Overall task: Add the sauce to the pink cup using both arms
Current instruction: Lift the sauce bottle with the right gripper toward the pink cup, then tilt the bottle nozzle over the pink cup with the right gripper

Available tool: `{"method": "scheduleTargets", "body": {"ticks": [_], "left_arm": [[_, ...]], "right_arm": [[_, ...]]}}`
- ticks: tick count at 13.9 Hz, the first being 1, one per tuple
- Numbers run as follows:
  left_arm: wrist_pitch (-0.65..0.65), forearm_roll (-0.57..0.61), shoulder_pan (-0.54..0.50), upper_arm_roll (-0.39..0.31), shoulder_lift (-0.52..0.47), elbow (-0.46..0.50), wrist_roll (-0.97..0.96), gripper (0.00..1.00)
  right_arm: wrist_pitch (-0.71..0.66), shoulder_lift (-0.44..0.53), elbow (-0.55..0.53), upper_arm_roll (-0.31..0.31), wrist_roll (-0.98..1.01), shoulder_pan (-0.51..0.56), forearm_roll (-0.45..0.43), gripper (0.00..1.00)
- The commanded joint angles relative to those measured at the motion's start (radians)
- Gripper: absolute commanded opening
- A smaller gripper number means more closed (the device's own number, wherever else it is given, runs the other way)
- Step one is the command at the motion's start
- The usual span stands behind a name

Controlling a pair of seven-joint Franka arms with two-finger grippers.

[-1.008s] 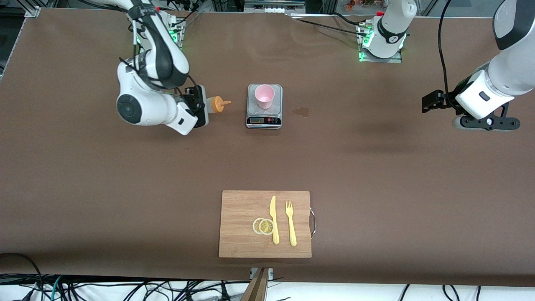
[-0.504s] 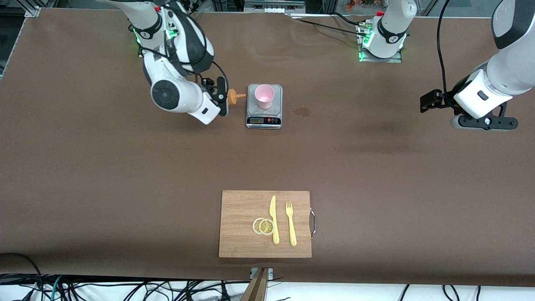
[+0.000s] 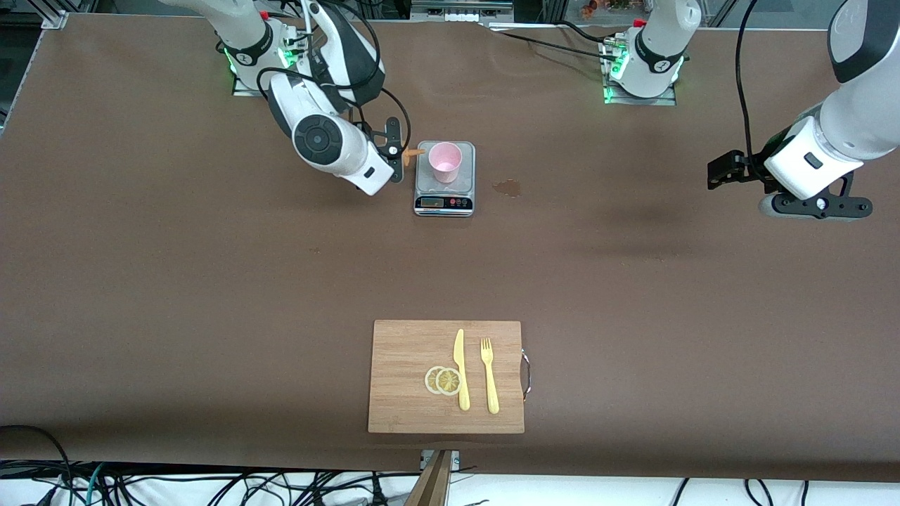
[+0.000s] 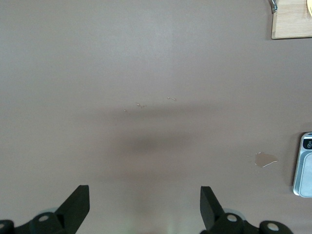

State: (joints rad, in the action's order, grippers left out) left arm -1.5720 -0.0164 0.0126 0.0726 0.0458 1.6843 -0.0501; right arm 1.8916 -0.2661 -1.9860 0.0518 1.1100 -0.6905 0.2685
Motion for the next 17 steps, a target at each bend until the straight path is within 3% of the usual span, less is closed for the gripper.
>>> {"method": "scheduleTargets", "body": {"ticks": [1,17], "left_arm": [[0.021,-0.020,-0.005,-0.001,0.009,-0.028,0.018,1.00],[0.021,-0.020,-0.006,-0.002,0.009,-0.028,0.024,1.00]], "right_arm": [[0.003,0.019,-0.020,-0.006,-0.033,-0.012,-0.038,0.00],[-0.003,-0.050,0.049,-0.006,-0.206,-0.113,-0.207,0.00]]}}
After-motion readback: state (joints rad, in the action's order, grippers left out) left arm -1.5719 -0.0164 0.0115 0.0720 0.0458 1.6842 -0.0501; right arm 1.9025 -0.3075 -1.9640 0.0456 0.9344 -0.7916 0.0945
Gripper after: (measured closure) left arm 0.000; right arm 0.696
